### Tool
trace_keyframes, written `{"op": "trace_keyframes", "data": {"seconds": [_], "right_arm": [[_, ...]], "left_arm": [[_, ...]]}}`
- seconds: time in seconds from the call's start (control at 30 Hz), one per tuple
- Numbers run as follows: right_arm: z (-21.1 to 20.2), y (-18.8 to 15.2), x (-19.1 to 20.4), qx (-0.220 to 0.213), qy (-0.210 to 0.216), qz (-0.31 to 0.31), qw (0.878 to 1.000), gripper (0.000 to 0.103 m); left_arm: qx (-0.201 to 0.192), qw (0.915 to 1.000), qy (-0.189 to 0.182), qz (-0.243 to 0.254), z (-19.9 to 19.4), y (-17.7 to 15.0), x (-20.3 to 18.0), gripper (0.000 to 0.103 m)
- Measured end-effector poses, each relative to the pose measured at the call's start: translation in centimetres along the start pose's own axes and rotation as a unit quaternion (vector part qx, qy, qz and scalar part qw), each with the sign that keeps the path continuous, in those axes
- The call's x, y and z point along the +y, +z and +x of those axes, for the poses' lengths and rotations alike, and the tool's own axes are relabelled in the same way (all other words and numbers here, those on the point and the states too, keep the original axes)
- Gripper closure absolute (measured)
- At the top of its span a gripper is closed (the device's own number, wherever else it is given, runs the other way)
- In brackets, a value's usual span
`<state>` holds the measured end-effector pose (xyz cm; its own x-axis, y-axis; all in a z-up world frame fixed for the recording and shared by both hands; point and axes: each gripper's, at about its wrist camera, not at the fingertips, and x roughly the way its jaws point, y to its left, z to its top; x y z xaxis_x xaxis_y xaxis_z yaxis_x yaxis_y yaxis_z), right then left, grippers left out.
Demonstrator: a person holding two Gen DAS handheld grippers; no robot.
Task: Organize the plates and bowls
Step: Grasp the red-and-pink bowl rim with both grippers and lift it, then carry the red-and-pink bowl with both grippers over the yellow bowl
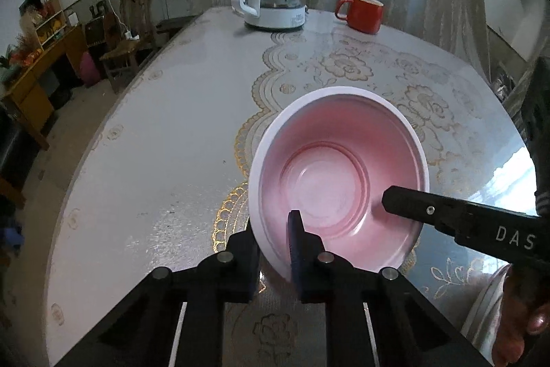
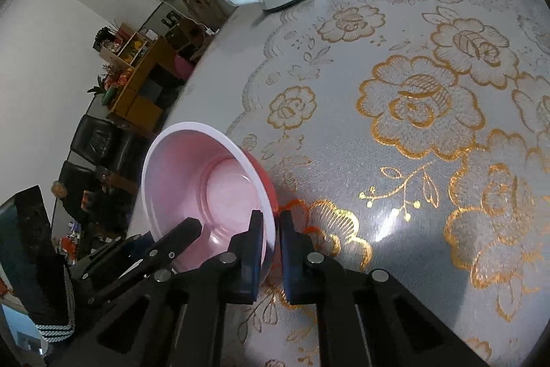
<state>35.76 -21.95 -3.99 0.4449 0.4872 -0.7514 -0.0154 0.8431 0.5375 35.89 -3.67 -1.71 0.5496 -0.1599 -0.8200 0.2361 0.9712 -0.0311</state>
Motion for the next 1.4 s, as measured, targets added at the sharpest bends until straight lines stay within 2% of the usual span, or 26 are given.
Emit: {"op": "trace_keyframes", "data": {"seconds": [0.27,0.57,1.13,1.4], "right_arm": [[-2.4,-1.9,0.7,-0.007,0.010,0.008,1.000,0.095],[-6.3,-5.5,2.7,-0.035,0.028,0.004,0.999,0.095],[-10.8,-12.6,3.4,-0.068,0.060,0.020,0.996,0.093],[-12.3,-15.9,3.2,-0.079,0.068,0.029,0.994,0.093]], "left_arm": [[-0.032,0.9994,-0.012,0.000,-3.7,-1.3,-0.5,0.088],[-0.072,0.9970,-0.021,-0.018,-8.4,-4.4,-0.5,0.088],[-0.107,0.9929,-0.037,-0.038,-13.9,-10.9,-1.6,0.088],[-0.112,0.9926,-0.037,-0.030,-15.8,-13.8,-2.4,0.088]]}}
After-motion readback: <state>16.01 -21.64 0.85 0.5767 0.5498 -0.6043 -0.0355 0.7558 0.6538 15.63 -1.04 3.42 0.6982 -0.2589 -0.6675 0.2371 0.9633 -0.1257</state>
